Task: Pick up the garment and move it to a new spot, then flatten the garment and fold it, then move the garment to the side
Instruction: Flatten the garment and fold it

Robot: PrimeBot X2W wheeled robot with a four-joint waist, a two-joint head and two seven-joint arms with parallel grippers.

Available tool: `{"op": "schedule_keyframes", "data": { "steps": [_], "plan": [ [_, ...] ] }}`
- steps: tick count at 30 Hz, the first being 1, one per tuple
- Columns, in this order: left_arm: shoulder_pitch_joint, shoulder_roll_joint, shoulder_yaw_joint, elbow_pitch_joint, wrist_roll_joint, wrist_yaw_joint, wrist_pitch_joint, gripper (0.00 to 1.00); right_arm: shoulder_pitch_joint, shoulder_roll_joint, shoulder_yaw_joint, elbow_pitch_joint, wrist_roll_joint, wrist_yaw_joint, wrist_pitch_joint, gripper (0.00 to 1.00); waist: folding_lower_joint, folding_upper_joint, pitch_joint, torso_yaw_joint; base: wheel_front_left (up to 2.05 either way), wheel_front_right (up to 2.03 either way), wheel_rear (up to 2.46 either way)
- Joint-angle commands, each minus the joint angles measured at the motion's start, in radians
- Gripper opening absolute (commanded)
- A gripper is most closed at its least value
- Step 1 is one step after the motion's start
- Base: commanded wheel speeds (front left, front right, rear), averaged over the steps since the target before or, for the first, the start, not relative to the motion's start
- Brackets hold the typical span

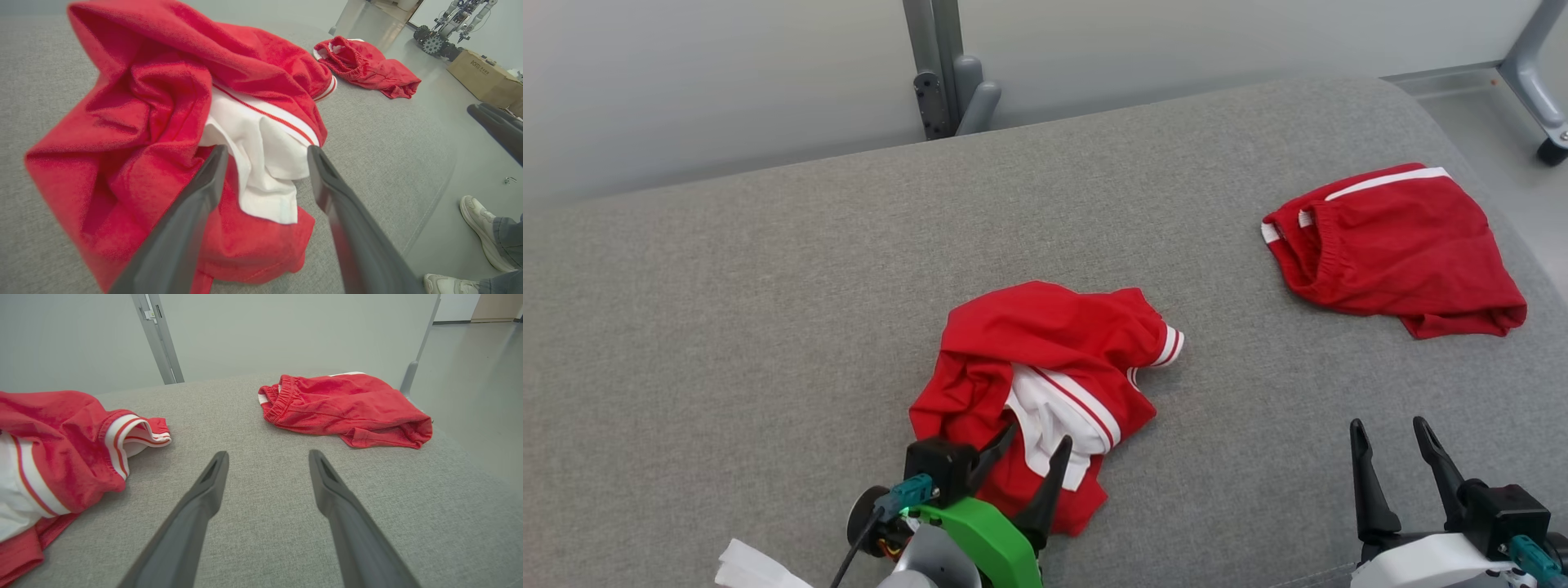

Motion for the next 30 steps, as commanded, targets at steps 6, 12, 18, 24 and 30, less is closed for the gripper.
{"op": "schedule_keyframes", "data": {
  "steps": [6,12,18,24,30],
  "plan": [
    [-0.025,0.007,0.018,0.036,-0.015,0.025,-0.007,0.95,-0.018,-0.003,-0.008,0.005,0.004,-0.001,-0.003,1.0,0.0,0.0102,0.018,-0.017,0.0,0.0,0.0],
    [-0.044,0.006,0.02,0.067,-0.033,0.02,-0.014,0.29,-0.031,-0.003,-0.003,0.007,-0.003,-0.001,-0.003,1.0,0.0,0.0102,0.018,-0.01,0.0,0.0,0.0],
    [-0.069,0.004,0.0,0.095,-0.049,0.017,-0.016,0.0,-0.039,-0.003,0.005,0.004,-0.003,-0.001,-0.003,1.0,0.0,0.0102,0.027,-0.018,0.0,0.0,0.0],
    [-0.107,0.001,-0.034,0.086,-0.099,0.005,0.013,0.0,-0.048,-0.003,0.007,0.01,0.006,-0.001,-0.003,1.0,0.0,0.0102,0.038,-0.048,0.0,0.0,0.0],
    [-0.187,0.001,-0.134,-0.055,-0.178,-0.006,0.013,0.0,-0.059,-0.002,0.013,0.013,0.013,-0.001,-0.003,1.0,0.0,0.0102,0.049,-0.085,0.0,0.0,0.0]
  ]
}}
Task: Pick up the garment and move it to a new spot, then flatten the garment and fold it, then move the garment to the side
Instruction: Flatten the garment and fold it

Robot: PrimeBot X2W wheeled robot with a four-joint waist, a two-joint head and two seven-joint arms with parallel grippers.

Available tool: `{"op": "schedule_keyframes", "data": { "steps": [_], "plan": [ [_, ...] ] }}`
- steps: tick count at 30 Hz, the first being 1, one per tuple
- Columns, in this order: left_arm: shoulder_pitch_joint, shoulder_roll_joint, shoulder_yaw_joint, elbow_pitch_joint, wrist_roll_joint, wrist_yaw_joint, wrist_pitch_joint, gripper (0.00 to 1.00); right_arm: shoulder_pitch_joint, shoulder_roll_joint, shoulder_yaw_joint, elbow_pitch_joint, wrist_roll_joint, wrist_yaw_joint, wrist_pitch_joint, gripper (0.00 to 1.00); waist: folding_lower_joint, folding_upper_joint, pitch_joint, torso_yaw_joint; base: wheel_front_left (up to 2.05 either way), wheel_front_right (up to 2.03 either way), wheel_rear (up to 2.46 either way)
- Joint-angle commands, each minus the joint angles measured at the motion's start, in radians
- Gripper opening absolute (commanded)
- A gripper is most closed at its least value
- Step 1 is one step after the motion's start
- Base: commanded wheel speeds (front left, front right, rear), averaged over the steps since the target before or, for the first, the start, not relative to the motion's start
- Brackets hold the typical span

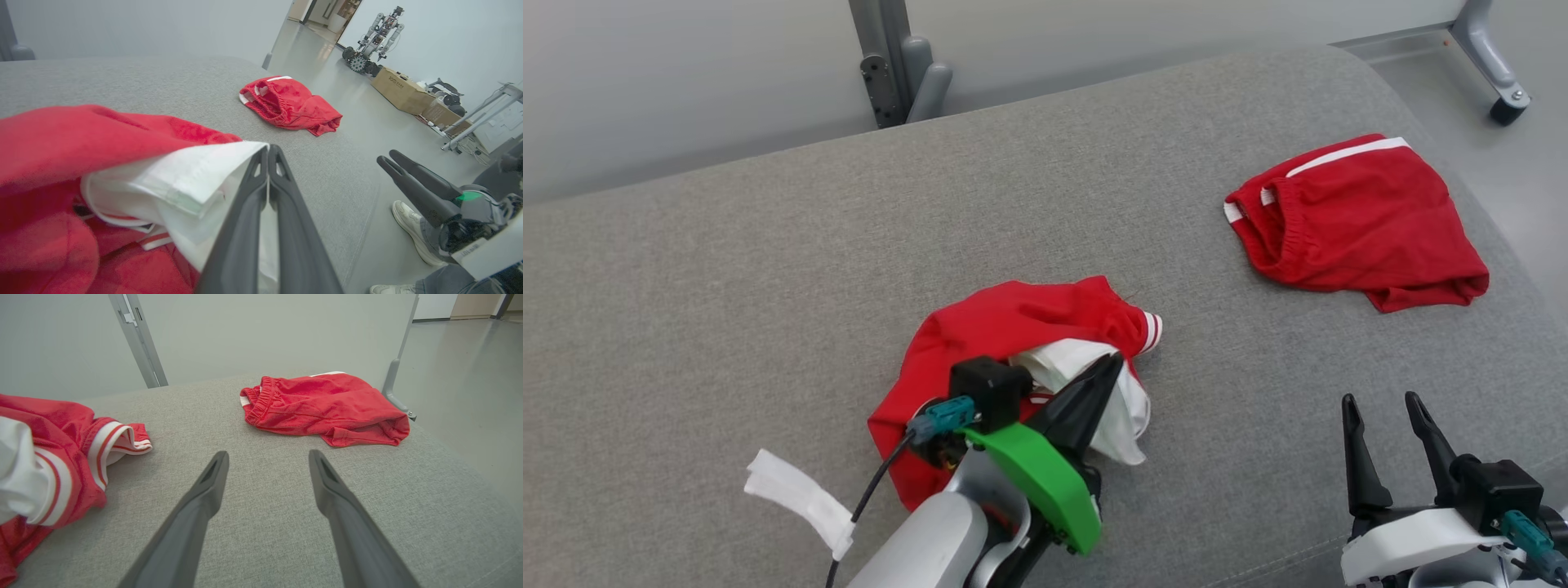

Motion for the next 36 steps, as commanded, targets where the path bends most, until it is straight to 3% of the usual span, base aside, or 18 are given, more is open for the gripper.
{"op": "schedule_keyframes", "data": {
  "steps": [1,8,17,22,29,32,33,34,36],
  "plan": [
    [-0.045,0.002,-0.035,-0.04,-0.027,0.002,0.001,0.0,-0.014,-0.002,0.006,0.002,0.009,-0.001,-0.003,1.0,0.0,0.0102,0.01,-0.023,0.0,0.0,0.0],
    [-0.2,0.003,-0.178,-0.093,-0.123,0.072,-0.049,0.0,-0.044,-0.002,0.028,0.013,0.035,-0.001,-0.003,1.0,0.0,0.0102,0.039,-0.091,0.0,0.0,0.0],
    [-0.397,0.003,-0.308,-0.032,-0.286,0.231,-0.212,0.0,-0.06,-0.002,0.034,0.026,0.067,-0.001,-0.003,1.0,0.0,0.0102,0.079,-0.162,0.0,0.0,0.0],
    [-0.431,0.003,-0.347,0.019,-0.36,0.291,-0.251,0.0,-0.068,-0.002,0.04,0.028,0.075,-0.001,-0.003,1.0,0.0,0.0102,0.091,-0.175,0.0,0.0,0.0],
    [-0.415,0.004,-0.554,0.146,-0.434,0.232,-0.195,0.0,-0.076,-0.002,0.037,0.03,0.086,-0.001,-0.003,1.0,0.0,0.0102,0.112,-0.163,0.0,0.0,0.0],
    [-0.415,0.003,-0.593,0.155,-0.448,0.194,-0.161,0.47,-0.079,-0.002,0.032,0.034,0.086,-0.001,-0.003,1.0,0.0,0.0102,0.113,-0.147,0.0,0.0,0.0],
    [-0.415,0.003,-0.599,0.151,-0.453,0.179,-0.15,0.85,-0.08,-0.002,0.032,0.036,0.084,-0.001,-0.003,1.0,0.0,0.0102,0.112,-0.141,0.0,0.0,0.0],
    [-0.412,0.003,-0.605,0.147,-0.459,0.168,-0.135,1.0,-0.081,-0.002,0.031,0.037,0.082,-0.001,-0.003,1.0,0.0,0.0102,0.111,-0.135,0.0,0.0,0.0],
    [-0.405,0.003,-0.613,0.138,-0.461,0.149,-0.106,1.0,-0.081,-0.002,0.029,0.04,0.078,-0.001,-0.003,1.0,0.0,0.0102,0.106,-0.122,0.0,0.0,0.0]
  ]
}}
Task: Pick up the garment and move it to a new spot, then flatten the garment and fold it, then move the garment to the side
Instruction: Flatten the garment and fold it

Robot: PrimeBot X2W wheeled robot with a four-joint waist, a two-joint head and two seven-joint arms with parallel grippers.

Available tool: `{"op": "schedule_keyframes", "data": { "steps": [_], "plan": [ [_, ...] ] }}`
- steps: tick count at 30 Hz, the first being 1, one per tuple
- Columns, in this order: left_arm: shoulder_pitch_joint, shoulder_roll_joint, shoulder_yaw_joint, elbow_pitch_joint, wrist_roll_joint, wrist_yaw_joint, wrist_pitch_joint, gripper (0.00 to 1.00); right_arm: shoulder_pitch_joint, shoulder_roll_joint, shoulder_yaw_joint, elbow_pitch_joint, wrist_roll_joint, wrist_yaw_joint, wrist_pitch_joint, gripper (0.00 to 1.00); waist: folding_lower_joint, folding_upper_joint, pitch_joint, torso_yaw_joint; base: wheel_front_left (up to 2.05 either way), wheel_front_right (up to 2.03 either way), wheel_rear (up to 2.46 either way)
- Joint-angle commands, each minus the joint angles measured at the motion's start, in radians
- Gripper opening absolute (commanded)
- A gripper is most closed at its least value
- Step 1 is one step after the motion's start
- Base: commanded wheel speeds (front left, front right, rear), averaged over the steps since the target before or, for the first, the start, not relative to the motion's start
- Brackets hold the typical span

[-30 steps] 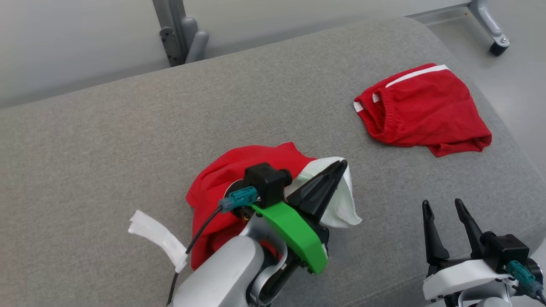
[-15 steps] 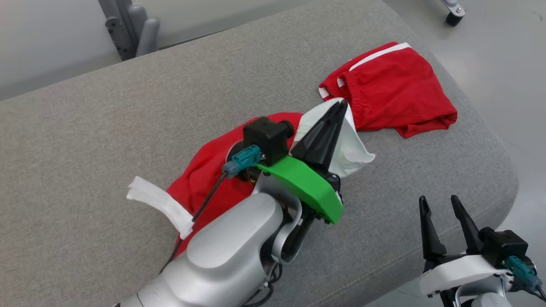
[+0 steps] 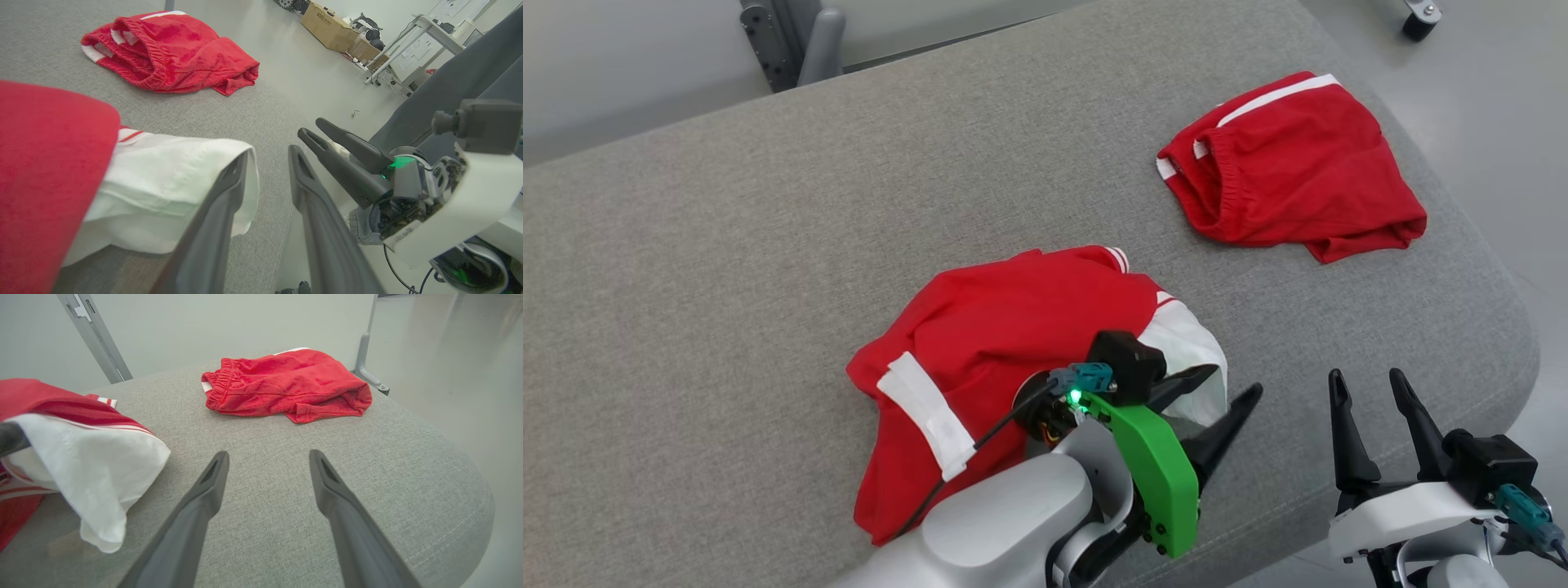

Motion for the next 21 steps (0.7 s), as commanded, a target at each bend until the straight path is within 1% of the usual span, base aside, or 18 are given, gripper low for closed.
{"op": "schedule_keyframes", "data": {
  "steps": [1,5,7,9,13,16,18,21],
  "plan": [
    [0.019,0.004,-0.005,-0.007,-0.009,-0.011,0.013,1.0,-0.012,-0.002,-0.002,0.003,-0.004,-0.001,-0.003,1.0,0.0,0.0102,-0.008,0.018,0.0,0.0,0.0],
    [0.047,0.011,-0.007,-0.015,-0.017,-0.028,0.046,1.0,-0.001,-0.002,-0.01,0.003,-0.009,-0.001,-0.003,1.0,0.0,0.0102,-0.024,0.037,0.0,0.0,0.0],
    [0.066,0.048,-0.007,-0.038,-0.01,-0.023,0.044,1.0,0.01,-0.002,-0.016,0.001,-0.014,-0.001,-0.003,1.0,0.0,0.0102,-0.033,0.046,0.0,0.0,0.0],
    [0.097,0.1,0.008,-0.079,-0.013,0.001,0.023,1.0,0.023,-0.002,-0.026,-0.002,-0.018,-0.001,-0.003,1.0,0.0,0.0102,-0.042,0.056,0.0,0.0,0.0],
    [0.163,0.226,0.043,-0.193,-0.009,0.08,-0.023,1.0,0.042,-0.002,-0.044,-0.009,-0.03,-0.001,-0.003,1.0,0.0,0.0102,-0.058,0.08,0.0,0.0,0.0],
    [0.211,0.321,0.069,-0.284,0.008,0.157,-0.058,1.0,0.051,-0.002,-0.054,-0.012,-0.039,-0.001,-0.003,1.0,0.0,0.0102,-0.069,0.099,0.0,0.0,0.0],
    [0.246,0.372,0.087,-0.338,0.013,0.204,-0.077,1.0,0.057,-0.002,-0.056,-0.014,-0.045,-0.001,-0.003,1.0,0.0,0.0102,-0.074,0.111,0.0,0.0,0.0],
    [0.292,0.42,0.113,-0.388,0.014,0.263,-0.102,1.0,0.059,-0.002,-0.059,-0.018,-0.05,-0.001,-0.003,1.0,0.0,0.0102,-0.077,0.129,0.0,0.0,0.0]
  ]
}}
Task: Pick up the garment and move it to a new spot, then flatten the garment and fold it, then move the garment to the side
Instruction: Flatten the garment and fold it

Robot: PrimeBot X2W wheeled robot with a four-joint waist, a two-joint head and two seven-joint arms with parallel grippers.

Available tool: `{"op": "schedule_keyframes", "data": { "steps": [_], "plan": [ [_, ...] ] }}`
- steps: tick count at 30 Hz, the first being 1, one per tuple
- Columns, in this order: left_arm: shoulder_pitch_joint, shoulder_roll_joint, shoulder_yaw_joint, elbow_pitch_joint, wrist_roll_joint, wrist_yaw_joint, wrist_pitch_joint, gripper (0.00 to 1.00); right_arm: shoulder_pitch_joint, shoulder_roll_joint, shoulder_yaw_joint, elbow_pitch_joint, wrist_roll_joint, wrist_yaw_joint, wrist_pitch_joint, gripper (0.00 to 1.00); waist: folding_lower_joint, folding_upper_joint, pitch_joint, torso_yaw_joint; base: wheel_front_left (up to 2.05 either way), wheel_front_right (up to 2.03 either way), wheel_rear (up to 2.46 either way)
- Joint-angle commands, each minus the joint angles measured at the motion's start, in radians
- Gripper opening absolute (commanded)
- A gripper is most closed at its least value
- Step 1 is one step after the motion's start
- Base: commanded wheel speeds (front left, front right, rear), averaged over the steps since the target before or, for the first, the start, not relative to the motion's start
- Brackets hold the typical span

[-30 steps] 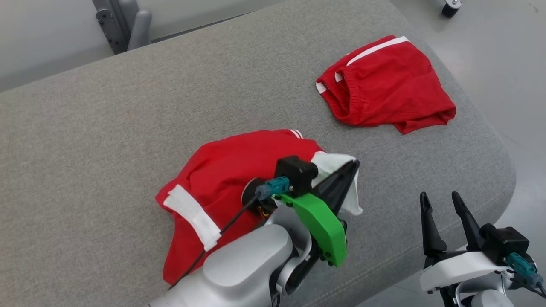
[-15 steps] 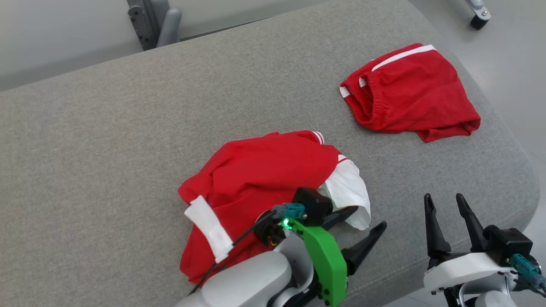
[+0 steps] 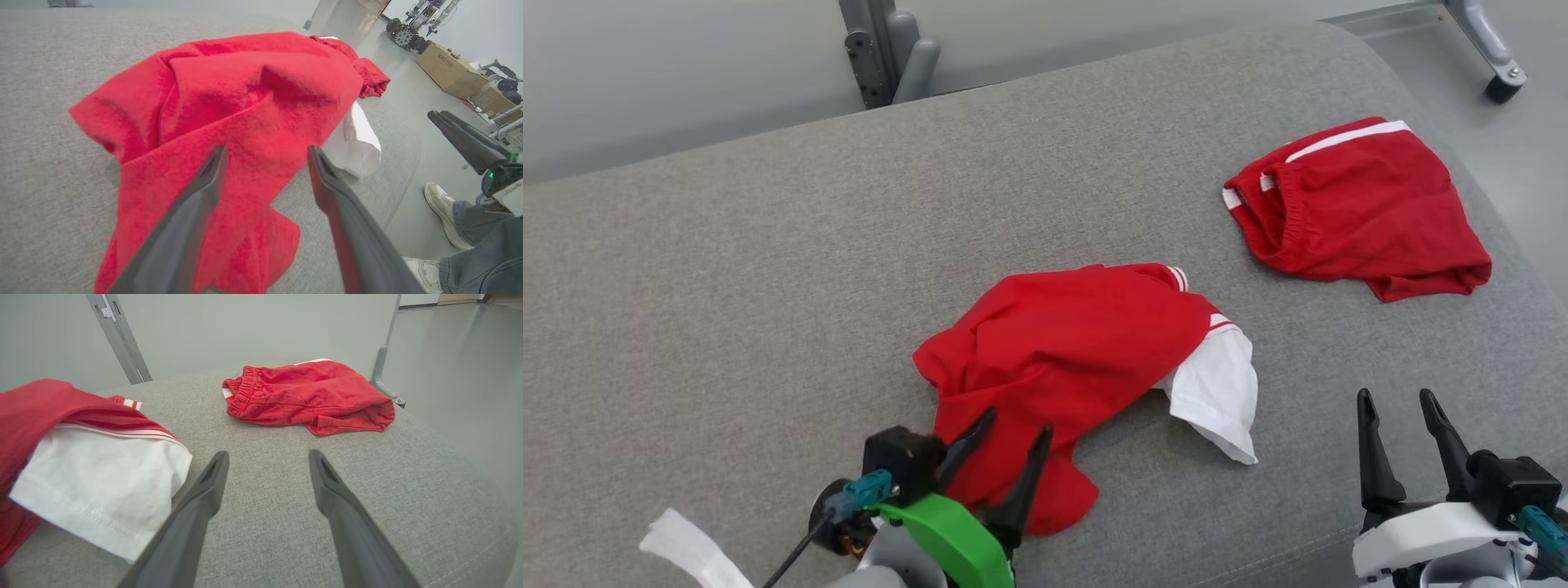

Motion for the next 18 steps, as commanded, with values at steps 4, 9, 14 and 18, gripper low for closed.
{"op": "schedule_keyframes", "data": {
  "steps": [4,9,14,18],
  "plan": [
    [0.057,0.028,-0.005,-0.006,0.019,0.042,-0.018,1.0,0.013,-0.003,0.004,-0.005,-0.017,-0.001,-0.003,1.0,-0.0001,0.0102,-0.011,0.031,0.0,0.0,0.0],
    [0.078,0.023,-0.016,0.015,0.015,0.042,-0.02,1.0,0.012,-0.003,0.004,-0.006,-0.021,-0.001,-0.003,1.0,-0.0001,0.0102,-0.013,0.037,0.0,0.0,0.0],
    [0.078,0.021,-0.032,0.094,0.043,0.043,-0.022,1.0,0.014,-0.003,0.008,-0.007,-0.027,-0.001,-0.003,1.0,-0.0001,0.0102,-0.014,0.032,0.0,0.0,0.0],
    [0.084,0.014,-0.049,0.135,0.043,0.03,-0.015,1.0,0.017,-0.003,0.007,-0.005,-0.026,-0.001,-0.003,1.0,-0.0001,0.0102,-0.014,0.024,0.0,0.0,0.0]
  ]
}}
